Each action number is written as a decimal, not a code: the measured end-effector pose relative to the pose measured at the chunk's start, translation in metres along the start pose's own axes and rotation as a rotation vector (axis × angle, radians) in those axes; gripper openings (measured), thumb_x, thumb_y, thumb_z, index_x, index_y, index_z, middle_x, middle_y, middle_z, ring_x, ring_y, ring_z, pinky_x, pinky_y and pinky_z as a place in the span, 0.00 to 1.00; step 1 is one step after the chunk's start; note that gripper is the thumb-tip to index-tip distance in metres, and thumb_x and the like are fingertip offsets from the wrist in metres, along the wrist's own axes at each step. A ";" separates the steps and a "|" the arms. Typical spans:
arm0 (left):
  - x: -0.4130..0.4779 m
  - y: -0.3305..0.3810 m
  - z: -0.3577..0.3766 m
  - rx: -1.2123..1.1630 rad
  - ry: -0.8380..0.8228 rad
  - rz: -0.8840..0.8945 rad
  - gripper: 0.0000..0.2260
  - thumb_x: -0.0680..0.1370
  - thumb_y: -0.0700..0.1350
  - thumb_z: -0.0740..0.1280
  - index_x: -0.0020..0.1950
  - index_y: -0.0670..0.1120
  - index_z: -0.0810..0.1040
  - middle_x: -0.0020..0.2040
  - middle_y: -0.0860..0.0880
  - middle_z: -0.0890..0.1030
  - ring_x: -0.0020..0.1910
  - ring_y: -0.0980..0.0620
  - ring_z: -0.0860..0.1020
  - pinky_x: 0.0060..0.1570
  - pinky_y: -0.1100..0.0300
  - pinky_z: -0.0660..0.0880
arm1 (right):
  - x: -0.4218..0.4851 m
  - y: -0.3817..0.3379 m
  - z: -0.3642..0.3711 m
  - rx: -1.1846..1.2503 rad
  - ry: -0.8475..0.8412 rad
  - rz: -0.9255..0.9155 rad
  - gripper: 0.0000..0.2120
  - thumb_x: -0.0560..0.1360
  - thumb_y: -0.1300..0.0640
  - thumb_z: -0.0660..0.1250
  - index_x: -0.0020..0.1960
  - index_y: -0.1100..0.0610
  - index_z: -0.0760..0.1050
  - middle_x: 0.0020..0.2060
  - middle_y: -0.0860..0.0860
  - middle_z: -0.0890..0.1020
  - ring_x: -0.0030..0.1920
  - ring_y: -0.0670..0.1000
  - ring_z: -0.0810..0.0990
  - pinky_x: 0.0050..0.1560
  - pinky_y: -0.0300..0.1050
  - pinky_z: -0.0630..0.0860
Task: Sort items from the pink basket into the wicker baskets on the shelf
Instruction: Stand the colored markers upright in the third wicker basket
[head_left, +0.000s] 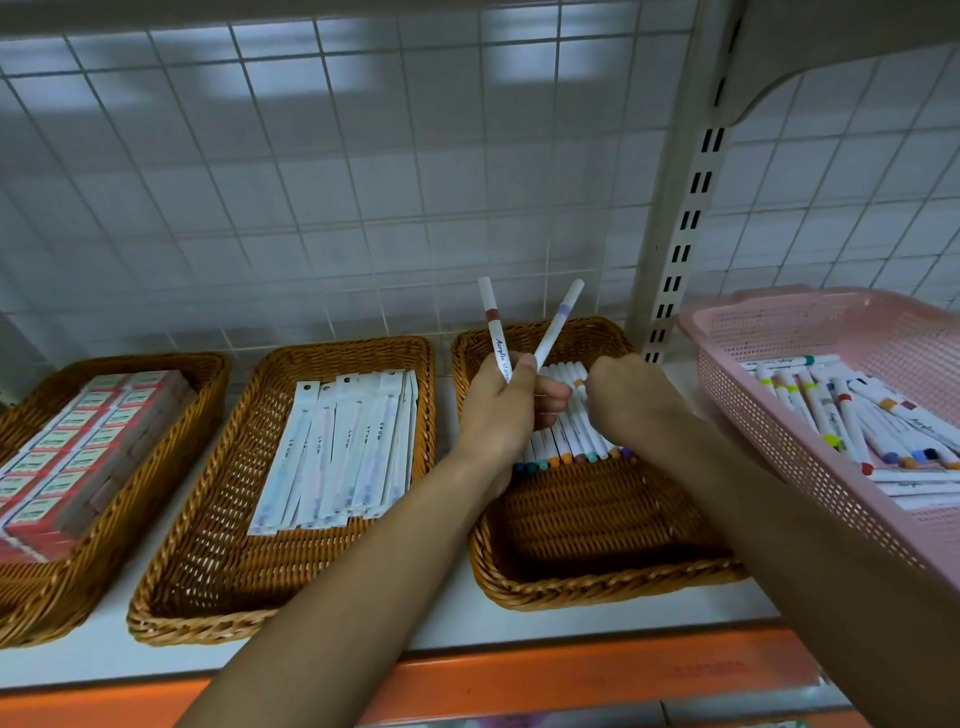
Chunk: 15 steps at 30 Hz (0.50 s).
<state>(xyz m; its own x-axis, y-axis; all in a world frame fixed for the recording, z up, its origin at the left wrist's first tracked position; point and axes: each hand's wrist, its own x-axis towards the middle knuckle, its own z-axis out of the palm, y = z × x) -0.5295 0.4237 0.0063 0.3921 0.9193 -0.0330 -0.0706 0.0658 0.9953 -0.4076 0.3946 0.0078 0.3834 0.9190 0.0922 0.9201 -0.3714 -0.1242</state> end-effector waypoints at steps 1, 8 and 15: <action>0.001 0.000 0.000 0.006 -0.006 -0.001 0.07 0.83 0.44 0.55 0.53 0.46 0.72 0.38 0.47 0.83 0.38 0.54 0.81 0.36 0.65 0.78 | 0.001 -0.001 -0.002 0.145 0.015 0.011 0.08 0.79 0.60 0.60 0.45 0.63 0.75 0.36 0.53 0.75 0.39 0.52 0.76 0.35 0.40 0.70; 0.003 -0.004 -0.002 0.160 -0.058 0.004 0.13 0.82 0.46 0.56 0.53 0.43 0.79 0.45 0.46 0.80 0.44 0.52 0.78 0.48 0.55 0.77 | -0.008 -0.013 -0.031 1.213 -0.164 0.147 0.07 0.79 0.59 0.61 0.43 0.54 0.75 0.40 0.52 0.80 0.39 0.46 0.79 0.41 0.40 0.77; 0.000 -0.002 0.000 0.187 -0.026 0.032 0.08 0.80 0.52 0.60 0.45 0.50 0.73 0.34 0.53 0.71 0.33 0.57 0.70 0.34 0.61 0.67 | 0.016 0.018 -0.021 0.236 0.008 0.103 0.10 0.79 0.55 0.62 0.40 0.57 0.71 0.32 0.51 0.73 0.32 0.48 0.73 0.31 0.39 0.68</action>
<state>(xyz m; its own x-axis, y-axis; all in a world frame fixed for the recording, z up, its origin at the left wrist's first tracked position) -0.5298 0.4235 0.0045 0.4164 0.9092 -0.0015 0.0876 -0.0385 0.9954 -0.3831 0.3996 0.0275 0.4759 0.8763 0.0751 0.8322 -0.4210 -0.3609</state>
